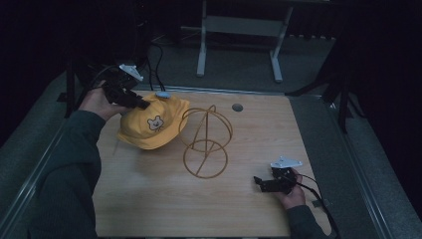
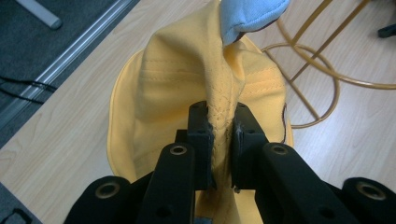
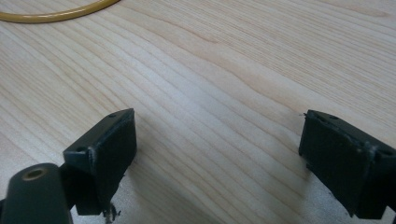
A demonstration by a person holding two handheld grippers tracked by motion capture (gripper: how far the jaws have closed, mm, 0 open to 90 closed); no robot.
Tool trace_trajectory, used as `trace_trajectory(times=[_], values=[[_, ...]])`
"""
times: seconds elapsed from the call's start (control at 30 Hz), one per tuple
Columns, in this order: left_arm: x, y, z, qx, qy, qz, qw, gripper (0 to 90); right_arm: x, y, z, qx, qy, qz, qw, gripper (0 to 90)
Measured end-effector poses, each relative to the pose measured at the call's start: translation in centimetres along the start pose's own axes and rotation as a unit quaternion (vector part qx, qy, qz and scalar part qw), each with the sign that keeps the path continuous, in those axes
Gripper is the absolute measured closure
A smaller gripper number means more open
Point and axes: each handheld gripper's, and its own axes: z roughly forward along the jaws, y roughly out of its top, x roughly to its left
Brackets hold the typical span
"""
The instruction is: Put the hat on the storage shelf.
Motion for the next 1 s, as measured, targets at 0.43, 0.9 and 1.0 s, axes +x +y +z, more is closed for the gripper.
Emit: trace_trajectory(times=[0.43, 0.9, 1.0], values=[[-0.5, 1.0, -1.2, -0.017, -0.003, 0.015, 0.9997, 80.6, 0.0, 0.0, 0.0, 0.0, 0.0, 0.0, 1.0, 11.1], [-0.9, 1.7, -2.7, -0.027, 0.007, 0.025, 0.9993, 80.7, 0.0, 0.0, 0.0, 0.0, 0.0, 0.0, 1.0, 11.1], [-1.0, 1.8, -3.0, -0.03, 0.012, 0.025, 0.9992, 80.6, 0.0, 0.0, 0.0, 0.0, 0.0, 0.0, 1.0, 11.1]])
